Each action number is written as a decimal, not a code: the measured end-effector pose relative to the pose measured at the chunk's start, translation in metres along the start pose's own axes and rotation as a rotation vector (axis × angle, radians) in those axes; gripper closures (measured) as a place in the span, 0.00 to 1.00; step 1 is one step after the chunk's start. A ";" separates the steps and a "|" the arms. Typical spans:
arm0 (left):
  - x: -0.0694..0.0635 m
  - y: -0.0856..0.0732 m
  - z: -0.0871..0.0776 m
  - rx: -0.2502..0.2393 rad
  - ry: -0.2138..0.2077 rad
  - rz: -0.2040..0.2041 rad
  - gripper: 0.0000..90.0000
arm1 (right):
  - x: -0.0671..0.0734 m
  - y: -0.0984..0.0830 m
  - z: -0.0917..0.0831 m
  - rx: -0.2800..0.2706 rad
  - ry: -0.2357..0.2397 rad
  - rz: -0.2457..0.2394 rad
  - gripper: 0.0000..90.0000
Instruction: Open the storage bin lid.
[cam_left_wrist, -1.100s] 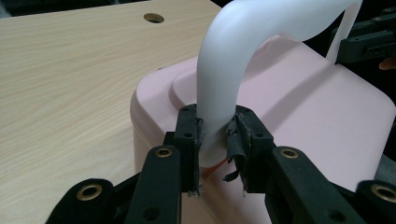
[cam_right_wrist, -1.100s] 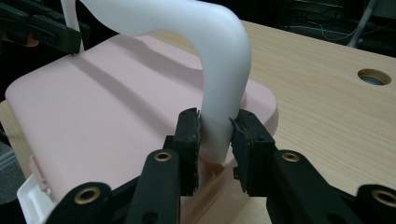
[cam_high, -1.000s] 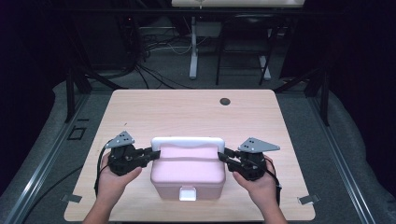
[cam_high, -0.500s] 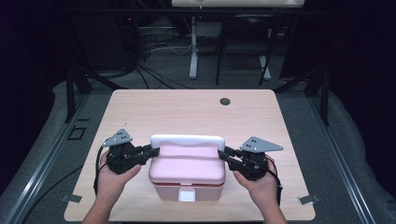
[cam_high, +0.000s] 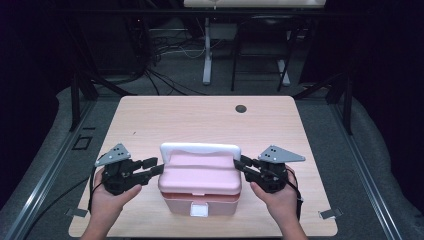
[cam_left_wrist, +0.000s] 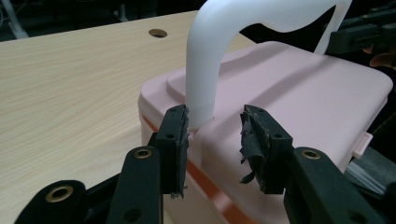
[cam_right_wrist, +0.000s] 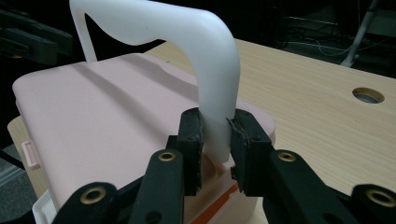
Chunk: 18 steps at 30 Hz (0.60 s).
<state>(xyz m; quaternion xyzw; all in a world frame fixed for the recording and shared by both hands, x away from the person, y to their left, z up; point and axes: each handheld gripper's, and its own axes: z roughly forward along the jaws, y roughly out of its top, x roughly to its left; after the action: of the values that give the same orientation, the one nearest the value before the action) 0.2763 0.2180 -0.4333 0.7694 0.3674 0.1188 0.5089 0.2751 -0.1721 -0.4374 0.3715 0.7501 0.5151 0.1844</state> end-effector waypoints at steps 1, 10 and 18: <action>0.000 -0.001 -0.003 -0.003 0.003 0.002 0.67 | 0.000 0.000 0.000 0.001 0.001 -0.001 0.82; -0.004 -0.026 -0.023 0.008 0.000 -0.004 0.70 | -0.001 0.001 0.000 -0.007 -0.001 0.007 0.82; -0.008 -0.046 -0.016 0.032 -0.012 0.003 0.71 | 0.000 0.002 0.000 -0.012 -0.003 0.013 0.82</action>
<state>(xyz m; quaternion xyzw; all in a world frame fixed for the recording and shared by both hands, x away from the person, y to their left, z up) 0.2417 0.2333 -0.4650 0.7788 0.3651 0.1092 0.4983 0.2763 -0.1719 -0.4361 0.3759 0.7444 0.5202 0.1844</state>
